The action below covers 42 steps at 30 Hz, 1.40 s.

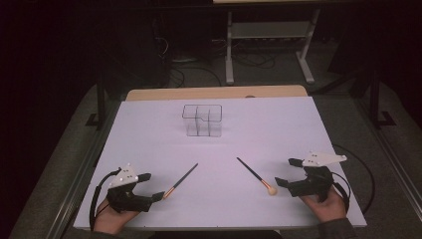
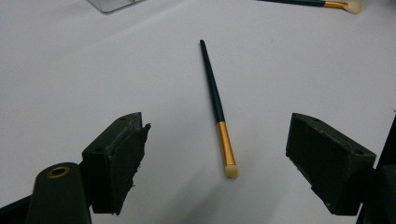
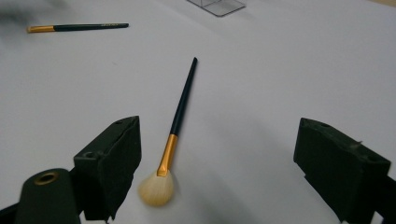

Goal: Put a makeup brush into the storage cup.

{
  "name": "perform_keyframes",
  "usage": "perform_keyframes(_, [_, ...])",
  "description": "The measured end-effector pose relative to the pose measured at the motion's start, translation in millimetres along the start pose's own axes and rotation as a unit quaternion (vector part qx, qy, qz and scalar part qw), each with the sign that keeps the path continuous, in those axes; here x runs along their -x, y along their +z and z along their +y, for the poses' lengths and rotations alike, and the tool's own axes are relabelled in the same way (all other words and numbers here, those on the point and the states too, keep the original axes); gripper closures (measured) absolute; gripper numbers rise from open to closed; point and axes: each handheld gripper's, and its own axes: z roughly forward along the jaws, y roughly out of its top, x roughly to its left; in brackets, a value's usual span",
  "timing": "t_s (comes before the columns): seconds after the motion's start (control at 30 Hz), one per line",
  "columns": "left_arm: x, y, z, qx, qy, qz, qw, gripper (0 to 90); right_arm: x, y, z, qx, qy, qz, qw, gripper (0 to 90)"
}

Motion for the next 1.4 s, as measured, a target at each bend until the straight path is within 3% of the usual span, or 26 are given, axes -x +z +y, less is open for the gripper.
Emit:
perform_keyframes(0.3, [-0.4,0.2,-0.8,-0.002,-0.004,0.006,1.0000,19.9,-0.5,2.8,2.2,-0.001,-0.006,0.010,0.9999,14.1])
perform_keyframes(0.8, [7.2,0.9,12.4,-0.009,-0.014,-0.007,0.9998,23.6,1.7,-1.3,3.1,0.002,-0.004,0.007,1.0000,14.1])
perform_keyframes(1.07, [9.2,0.2,21.8,-0.017,-0.005,-0.015,0.9997,27.8,2.0,-2.9,3.4,0.002,-0.005,0.003,1.0000,14.1])
perform_keyframes(1.4, [7.2,8.5,40.6,-0.049,0.010,-0.020,0.9986,33.1,-0.4,0.9,6.5,-0.004,-0.009,0.003,0.9999,14.1])
